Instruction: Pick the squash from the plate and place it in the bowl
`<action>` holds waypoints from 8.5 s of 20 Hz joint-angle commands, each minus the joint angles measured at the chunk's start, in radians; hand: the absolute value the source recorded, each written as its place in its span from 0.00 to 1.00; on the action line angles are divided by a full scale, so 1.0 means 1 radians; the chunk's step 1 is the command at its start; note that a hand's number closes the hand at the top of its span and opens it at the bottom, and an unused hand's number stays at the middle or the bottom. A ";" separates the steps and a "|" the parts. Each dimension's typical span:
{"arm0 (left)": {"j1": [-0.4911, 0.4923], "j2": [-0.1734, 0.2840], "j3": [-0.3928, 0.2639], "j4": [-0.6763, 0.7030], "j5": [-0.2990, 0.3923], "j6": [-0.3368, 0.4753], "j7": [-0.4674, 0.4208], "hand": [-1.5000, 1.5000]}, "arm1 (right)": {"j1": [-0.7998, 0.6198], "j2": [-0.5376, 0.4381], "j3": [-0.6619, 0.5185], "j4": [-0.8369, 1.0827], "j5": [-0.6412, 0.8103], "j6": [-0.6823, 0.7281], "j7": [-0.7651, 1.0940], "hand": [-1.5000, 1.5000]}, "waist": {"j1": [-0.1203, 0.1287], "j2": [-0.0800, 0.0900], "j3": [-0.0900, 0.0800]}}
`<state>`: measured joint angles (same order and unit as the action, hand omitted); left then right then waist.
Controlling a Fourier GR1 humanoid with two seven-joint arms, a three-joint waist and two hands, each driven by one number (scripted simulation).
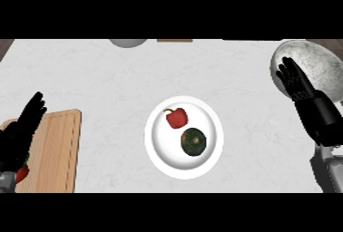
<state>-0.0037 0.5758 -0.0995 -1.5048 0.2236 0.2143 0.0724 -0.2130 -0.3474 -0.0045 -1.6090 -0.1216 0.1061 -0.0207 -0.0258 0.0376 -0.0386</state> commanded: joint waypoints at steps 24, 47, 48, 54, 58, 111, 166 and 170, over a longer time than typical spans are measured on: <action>-0.167 -0.273 -0.254 -0.062 -0.016 -0.142 -0.037 0.50 | -0.081 0.071 0.452 0.074 0.811 -0.109 0.556 0.00 | 0.025 -0.048 0.033; -0.177 -0.270 -0.196 -0.131 -0.026 -0.199 0.042 0.50 | -0.319 0.320 0.469 0.063 0.512 0.439 1.225 0.00 | 0.028 -0.041 0.038; -0.176 -0.302 -0.202 -0.037 -0.042 -0.213 -0.038 0.50 | -0.348 0.340 0.471 0.062 0.518 0.451 1.239 0.00 | 0.025 -0.039 0.038; -0.122 -0.344 -0.228 -0.062 -0.122 -0.171 -0.077 0.50 | -0.266 0.316 0.515 0.017 0.650 0.413 1.166 0.00 | 0.026 -0.040 0.038; -0.107 -0.326 -0.209 -0.176 -0.096 -0.202 0.031 0.50 | -0.189 0.312 0.562 0.024 0.769 0.337 1.063 0.00 | 0.029 -0.040 0.039; -0.096 -0.448 -0.036 -0.098 -0.203 -0.382 -0.003 0.50 | -0.293 -0.015 0.259 0.345 1.130 0.016 0.398 1.00 | 0.023 -0.040 0.038; -0.118 -0.515 -0.059 -0.120 -0.264 -0.381 0.010 0.50 | -0.706 -0.404 -0.627 1.314 0.674 -0.293 -0.192 0.00 | 0.058 -0.027 0.041; -0.100 -0.474 -0.013 -0.052 -0.232 -0.431 -0.059 0.50 | -0.631 -0.518 -0.713 1.349 0.594 -0.218 -0.257 0.00 | 0.048 -0.024 0.042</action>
<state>-0.1291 0.0890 -0.1240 -1.5704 -0.0151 -0.2009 0.0430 -0.8862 -0.7848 -0.6457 -0.2890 0.5399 -0.1593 -0.2443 0.0288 0.0141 0.0031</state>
